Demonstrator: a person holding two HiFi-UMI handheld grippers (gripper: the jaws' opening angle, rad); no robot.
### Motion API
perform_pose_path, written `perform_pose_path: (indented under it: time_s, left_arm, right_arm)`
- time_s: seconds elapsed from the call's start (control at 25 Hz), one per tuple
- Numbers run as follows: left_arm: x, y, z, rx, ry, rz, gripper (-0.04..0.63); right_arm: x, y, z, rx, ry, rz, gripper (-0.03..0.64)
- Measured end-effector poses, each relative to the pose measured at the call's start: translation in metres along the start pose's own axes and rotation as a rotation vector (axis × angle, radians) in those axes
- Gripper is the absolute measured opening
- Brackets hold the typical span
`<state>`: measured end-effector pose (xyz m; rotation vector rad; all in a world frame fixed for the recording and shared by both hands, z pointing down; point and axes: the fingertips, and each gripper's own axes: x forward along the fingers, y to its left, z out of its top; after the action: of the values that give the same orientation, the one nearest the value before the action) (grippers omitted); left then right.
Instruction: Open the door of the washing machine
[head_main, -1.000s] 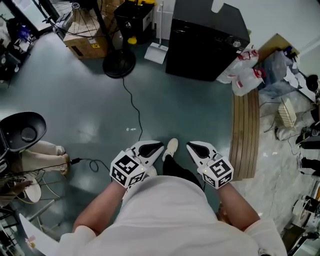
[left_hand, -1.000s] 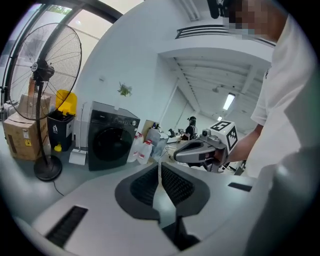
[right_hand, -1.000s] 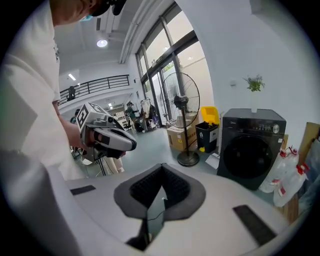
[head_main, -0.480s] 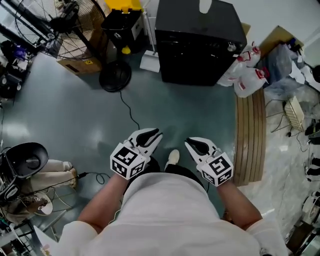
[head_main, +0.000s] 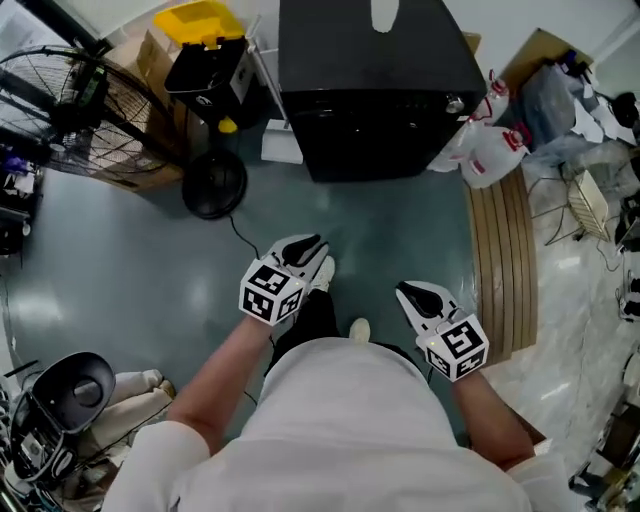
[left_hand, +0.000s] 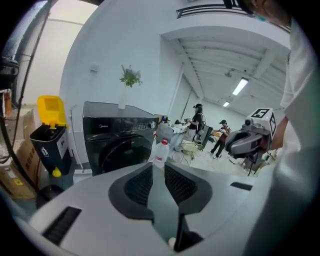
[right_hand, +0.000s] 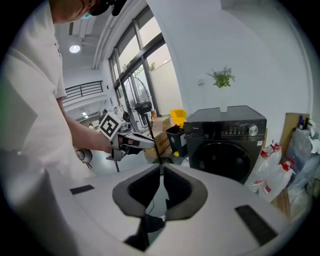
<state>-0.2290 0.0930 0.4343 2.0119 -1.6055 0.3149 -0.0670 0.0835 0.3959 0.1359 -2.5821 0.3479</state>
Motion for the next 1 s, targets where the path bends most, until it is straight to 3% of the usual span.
perform_pose_path:
  time_s: [0.32,0.56,1.0]
  left_arm:
    - [0.086,0.127,0.020,0.090,0.088,-0.049,0.074]
    - [0.167,0.211,0.004,0.141,0.188,-0.063,0.100]
    - [0.278,0.288,-0.036,0.237,0.352,-0.065,0.121]
  right_arm:
    - [0.045,-0.044,0.036,0.104,0.034,-0.151,0.035]
    - [0.069,-0.059,0.036,0.200,0.071,-0.240,0.037]
    - [0.076,-0.082,0.007,0.354,0.165,-0.349,0.037]
